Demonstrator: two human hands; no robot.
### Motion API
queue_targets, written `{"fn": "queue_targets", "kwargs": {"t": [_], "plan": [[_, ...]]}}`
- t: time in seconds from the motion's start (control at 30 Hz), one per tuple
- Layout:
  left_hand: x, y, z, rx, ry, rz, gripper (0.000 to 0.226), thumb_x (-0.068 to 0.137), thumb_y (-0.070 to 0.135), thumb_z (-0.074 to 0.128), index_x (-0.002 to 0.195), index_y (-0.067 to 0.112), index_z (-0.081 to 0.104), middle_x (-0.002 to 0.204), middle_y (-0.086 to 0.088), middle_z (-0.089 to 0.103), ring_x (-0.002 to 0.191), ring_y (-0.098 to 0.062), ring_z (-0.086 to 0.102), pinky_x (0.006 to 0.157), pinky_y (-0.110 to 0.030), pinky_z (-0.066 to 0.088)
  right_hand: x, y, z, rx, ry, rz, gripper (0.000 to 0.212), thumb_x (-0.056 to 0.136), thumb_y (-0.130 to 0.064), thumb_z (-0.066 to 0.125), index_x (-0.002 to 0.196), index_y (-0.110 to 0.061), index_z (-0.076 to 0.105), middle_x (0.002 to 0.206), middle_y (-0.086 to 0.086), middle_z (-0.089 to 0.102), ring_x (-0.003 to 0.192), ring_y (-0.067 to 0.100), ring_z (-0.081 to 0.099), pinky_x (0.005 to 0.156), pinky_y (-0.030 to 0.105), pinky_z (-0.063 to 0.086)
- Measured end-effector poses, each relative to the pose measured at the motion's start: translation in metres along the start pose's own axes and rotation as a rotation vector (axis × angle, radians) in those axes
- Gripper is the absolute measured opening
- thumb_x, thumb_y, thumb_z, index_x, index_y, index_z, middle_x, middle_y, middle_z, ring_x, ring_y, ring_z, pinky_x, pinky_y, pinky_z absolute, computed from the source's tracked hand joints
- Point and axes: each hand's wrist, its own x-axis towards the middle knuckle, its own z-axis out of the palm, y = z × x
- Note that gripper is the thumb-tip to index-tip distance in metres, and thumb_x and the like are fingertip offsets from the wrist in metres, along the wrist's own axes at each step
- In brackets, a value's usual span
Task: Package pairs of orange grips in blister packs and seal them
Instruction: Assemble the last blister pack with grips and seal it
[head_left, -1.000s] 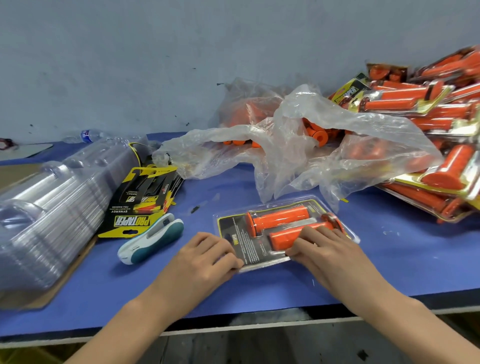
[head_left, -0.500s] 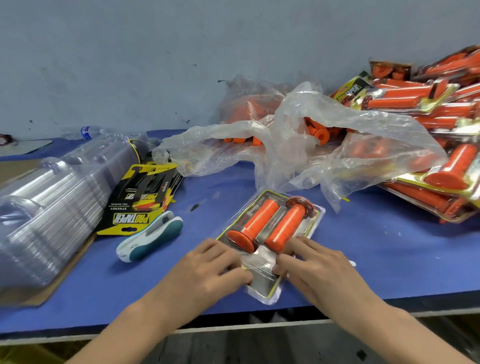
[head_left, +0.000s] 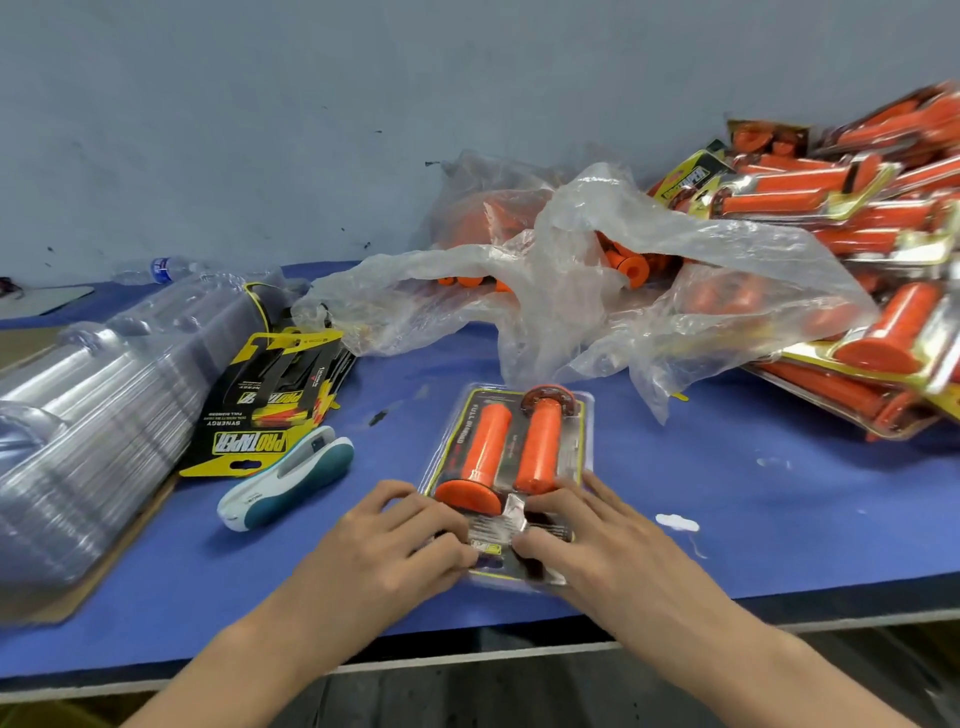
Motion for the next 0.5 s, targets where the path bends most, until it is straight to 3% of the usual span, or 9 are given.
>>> {"fn": "queue_targets", "kwargs": {"t": [0.1,0.2,0.33,0.4,0.5], "plan": [[-0.004,-0.016,-0.006,0.000,-0.031,-0.029,0.010,0.094,0.019,0.060,0.089,0.018,0.069,0.098,0.005,0.068,0.095,-0.016,0.065,0.090,-0.034,0.047,0.000,0.017,-0.009,0.055,-0.057,-0.053,0.016,0.090,-0.021,0.065,0.104,-0.027,0.059,0.116,-0.001,0.058,0.114,0.019,0.056,0.103,0.038,0.045],[0.001,-0.014,-0.006,0.073,-0.021,-0.039,0.016,0.090,0.009,0.058,0.085,0.016,0.071,0.089,0.001,0.067,0.082,-0.020,0.066,0.092,-0.036,0.047,0.002,0.026,-0.015,-0.064,-0.120,-0.050,0.036,0.074,-0.022,0.083,0.103,-0.028,0.062,0.120,-0.004,0.063,0.123,0.021,0.057,0.102,0.050,0.046],[0.012,0.005,-0.005,0.175,0.022,-0.025,0.018,0.085,0.001,0.065,0.081,0.019,0.067,0.079,0.000,0.057,0.067,-0.021,0.052,0.084,-0.033,0.043,0.003,0.007,-0.010,-0.124,-0.174,0.056,0.049,0.061,-0.023,0.080,0.107,-0.026,0.063,0.108,-0.001,0.066,0.106,0.026,0.065,0.101,0.054,0.046],[0.018,0.015,-0.004,0.164,0.035,0.018,0.015,0.091,0.006,0.062,0.083,0.019,0.065,0.079,0.000,0.054,0.068,-0.021,0.050,0.081,-0.032,0.043,0.003,0.001,-0.005,-0.077,-0.142,0.083,0.052,0.063,-0.023,0.079,0.111,-0.027,0.060,0.102,-0.001,0.064,0.095,0.022,0.066,0.101,0.050,0.046],[0.020,0.014,-0.001,0.049,0.102,0.033,0.007,0.098,0.025,0.061,0.101,0.019,0.059,0.089,0.000,0.060,0.080,-0.019,0.055,0.086,-0.031,0.045,0.000,0.011,-0.004,-0.067,-0.076,-0.018,0.049,0.067,-0.006,0.071,0.109,-0.027,0.058,0.116,0.003,0.063,0.109,0.022,0.064,0.104,0.048,0.045]]}}
